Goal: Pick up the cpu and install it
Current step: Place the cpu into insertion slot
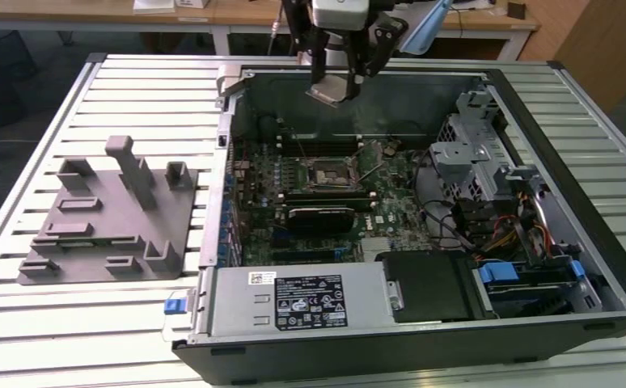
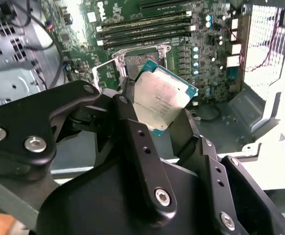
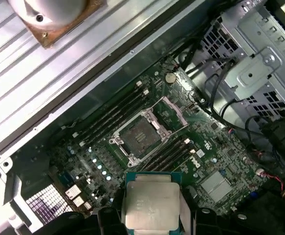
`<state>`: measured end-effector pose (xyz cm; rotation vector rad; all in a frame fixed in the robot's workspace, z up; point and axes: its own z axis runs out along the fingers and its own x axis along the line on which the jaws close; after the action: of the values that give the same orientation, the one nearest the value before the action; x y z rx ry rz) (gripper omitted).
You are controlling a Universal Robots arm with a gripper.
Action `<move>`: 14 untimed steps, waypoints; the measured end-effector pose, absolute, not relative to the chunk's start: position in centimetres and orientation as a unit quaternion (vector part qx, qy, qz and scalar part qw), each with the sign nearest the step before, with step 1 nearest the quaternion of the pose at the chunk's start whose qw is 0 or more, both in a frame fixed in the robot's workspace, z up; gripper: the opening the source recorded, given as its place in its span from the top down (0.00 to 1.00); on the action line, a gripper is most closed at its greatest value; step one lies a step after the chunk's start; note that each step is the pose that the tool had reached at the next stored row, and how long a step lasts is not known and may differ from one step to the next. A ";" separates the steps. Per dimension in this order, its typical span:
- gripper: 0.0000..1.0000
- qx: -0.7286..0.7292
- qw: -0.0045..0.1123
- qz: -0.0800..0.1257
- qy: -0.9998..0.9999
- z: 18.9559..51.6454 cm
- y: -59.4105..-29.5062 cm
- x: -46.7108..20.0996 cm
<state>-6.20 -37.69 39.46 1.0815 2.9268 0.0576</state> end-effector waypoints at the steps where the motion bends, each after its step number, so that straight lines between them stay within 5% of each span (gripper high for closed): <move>1: 0.47 0.355 0.011 0.018 0.935 39.4 -37.7 -6.2; 14: 0.47 0.462 0.013 0.017 0.886 39.1 -37.7 -6.2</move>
<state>-6.19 -37.68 39.05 1.4412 2.7620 0.0530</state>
